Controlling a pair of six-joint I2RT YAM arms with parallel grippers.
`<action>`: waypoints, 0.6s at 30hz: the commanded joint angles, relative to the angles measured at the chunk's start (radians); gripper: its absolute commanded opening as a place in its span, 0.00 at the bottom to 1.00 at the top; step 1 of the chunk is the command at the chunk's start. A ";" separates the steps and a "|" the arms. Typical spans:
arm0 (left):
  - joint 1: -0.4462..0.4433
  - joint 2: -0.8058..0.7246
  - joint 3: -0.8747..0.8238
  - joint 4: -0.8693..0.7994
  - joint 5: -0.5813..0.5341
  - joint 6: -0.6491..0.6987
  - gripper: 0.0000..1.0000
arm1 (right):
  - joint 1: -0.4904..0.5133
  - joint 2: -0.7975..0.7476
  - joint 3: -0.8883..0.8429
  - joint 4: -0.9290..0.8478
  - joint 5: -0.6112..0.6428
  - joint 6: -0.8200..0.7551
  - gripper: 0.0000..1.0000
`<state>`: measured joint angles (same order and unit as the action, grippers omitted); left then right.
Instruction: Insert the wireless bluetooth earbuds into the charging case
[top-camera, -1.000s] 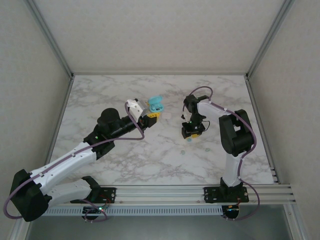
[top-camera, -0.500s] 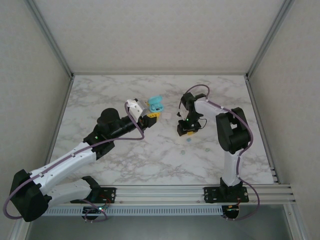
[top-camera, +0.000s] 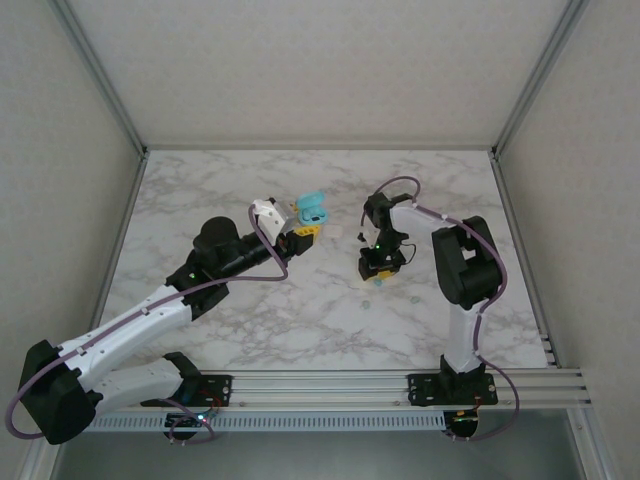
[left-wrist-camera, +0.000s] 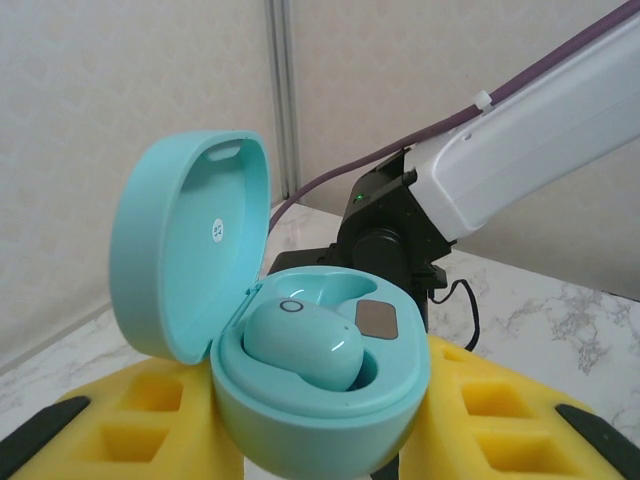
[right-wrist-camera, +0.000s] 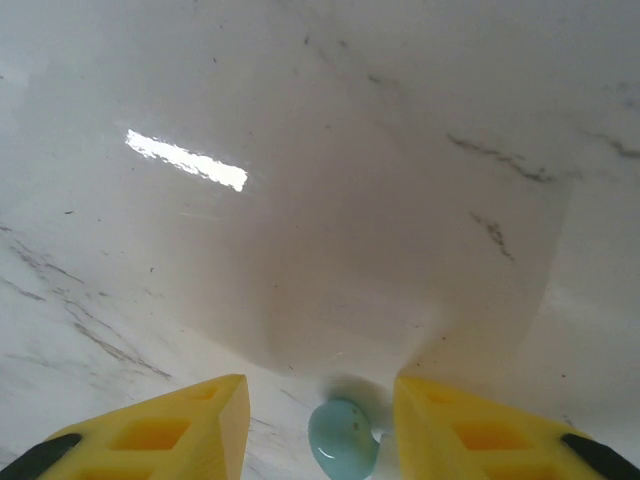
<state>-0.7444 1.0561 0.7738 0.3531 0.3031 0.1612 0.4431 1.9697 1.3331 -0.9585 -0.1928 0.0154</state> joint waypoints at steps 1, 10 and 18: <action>-0.009 -0.018 0.009 0.000 -0.006 -0.003 0.21 | -0.001 -0.039 -0.015 -0.039 0.024 0.019 0.44; -0.009 -0.025 0.000 0.001 -0.010 -0.005 0.21 | -0.001 -0.049 -0.031 -0.030 0.033 0.019 0.40; -0.009 -0.022 0.006 -0.002 -0.010 -0.004 0.21 | 0.000 -0.016 -0.015 -0.036 0.065 0.021 0.32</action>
<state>-0.7444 1.0531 0.7738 0.3439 0.3031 0.1612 0.4431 1.9491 1.3178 -0.9691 -0.1562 0.0303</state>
